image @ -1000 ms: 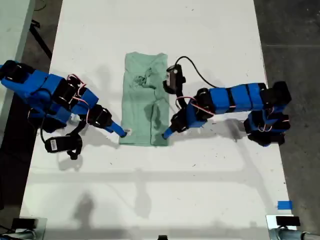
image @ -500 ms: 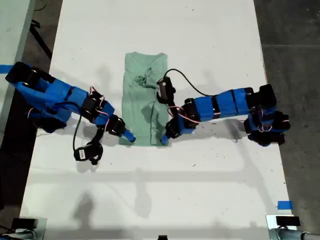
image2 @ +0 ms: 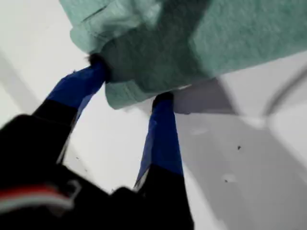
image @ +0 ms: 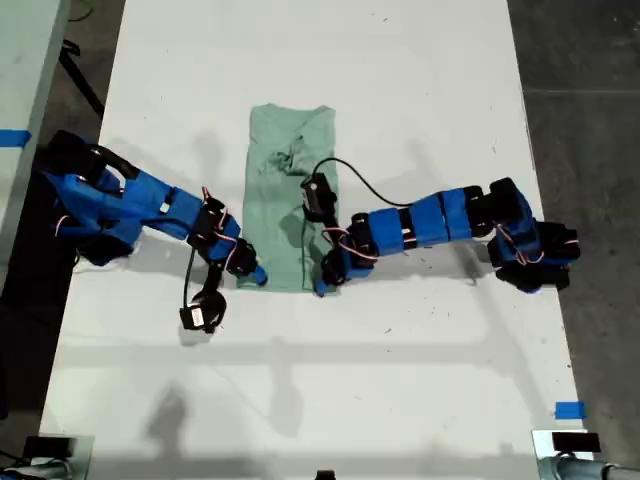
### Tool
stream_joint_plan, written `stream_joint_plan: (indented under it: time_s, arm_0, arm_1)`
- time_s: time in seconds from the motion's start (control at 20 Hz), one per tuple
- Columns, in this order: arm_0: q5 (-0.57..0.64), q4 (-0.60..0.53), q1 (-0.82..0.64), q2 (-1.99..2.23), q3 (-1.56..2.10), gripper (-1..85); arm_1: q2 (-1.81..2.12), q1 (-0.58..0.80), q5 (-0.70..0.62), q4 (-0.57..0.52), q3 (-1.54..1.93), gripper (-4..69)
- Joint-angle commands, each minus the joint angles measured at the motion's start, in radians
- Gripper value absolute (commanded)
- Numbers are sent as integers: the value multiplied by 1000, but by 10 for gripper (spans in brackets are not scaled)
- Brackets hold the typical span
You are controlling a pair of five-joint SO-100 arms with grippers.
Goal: Fold t-shirt
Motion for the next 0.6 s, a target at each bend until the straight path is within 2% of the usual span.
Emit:
stream_joint_plan:
  time_s: [0.0, 0.05, 0.1, 0.2, 0.55]
  arm_0:
    - [-23, 60, -23, -55, -84, 180]
    - [-23, 100, -20, -94, -130, 159]
    - [-26, 152, -18, -130, -181, 126]
    - [-23, 212, -12, -179, -253, 0]
    - [61, 476, 135, -299, -626, 0]
  arm_1:
    - [-37, 12, 31, -15, -112, 195]
    - [-54, 11, 46, -9, -123, 121]
    - [-72, 11, 77, 15, -144, 1]
    - [-84, 6, 87, 41, -160, -12]
    - [-9, -84, 106, 193, -256, -12]
